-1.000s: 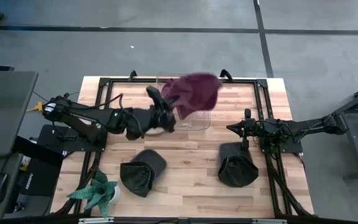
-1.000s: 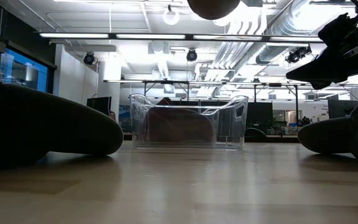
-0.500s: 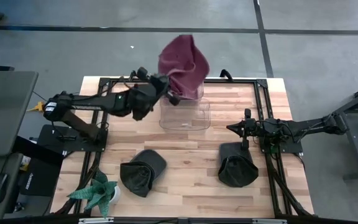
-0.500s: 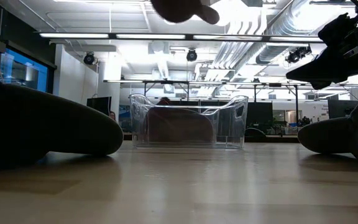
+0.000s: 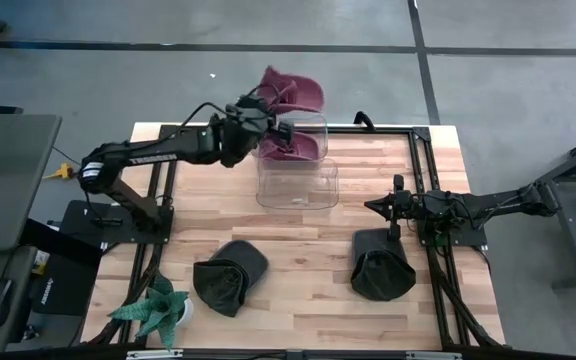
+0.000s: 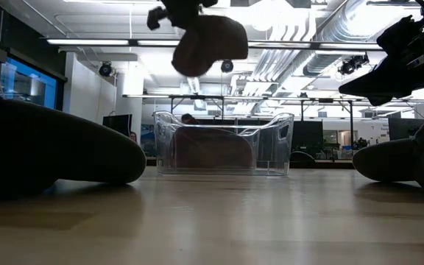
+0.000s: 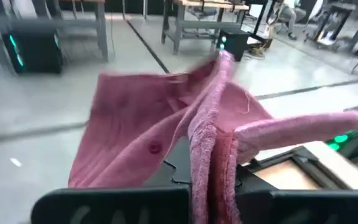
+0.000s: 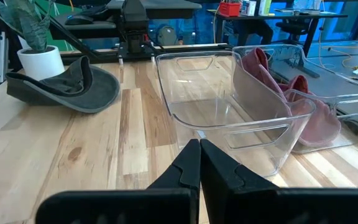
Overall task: Pick & Place hat
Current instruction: Put the dark red cap into the top transparent bin
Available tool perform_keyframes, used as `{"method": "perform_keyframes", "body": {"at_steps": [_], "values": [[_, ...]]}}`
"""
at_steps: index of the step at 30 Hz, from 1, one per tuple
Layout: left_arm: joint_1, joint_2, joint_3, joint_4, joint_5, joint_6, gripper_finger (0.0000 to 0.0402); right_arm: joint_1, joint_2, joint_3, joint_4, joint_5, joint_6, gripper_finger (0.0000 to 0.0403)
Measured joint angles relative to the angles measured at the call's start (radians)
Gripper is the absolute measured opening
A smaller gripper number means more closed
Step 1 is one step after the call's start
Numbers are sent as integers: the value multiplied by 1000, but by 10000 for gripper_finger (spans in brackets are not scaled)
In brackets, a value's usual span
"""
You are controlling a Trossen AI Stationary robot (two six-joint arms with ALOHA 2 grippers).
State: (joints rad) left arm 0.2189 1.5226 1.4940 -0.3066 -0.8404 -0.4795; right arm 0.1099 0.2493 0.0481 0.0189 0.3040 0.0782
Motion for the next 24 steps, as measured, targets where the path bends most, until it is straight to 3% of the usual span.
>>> {"method": "perform_keyframes", "body": {"at_steps": [7,12,24], "values": [[71,42,2,-87,109,-255,0,0,0,0,0,0,0,0],[82,83,1,-89,127,-185,0,0,0,0,0,0,0,0],[104,181,4,-144,182,-176,0,0,0,0,0,0,0,0]]}}
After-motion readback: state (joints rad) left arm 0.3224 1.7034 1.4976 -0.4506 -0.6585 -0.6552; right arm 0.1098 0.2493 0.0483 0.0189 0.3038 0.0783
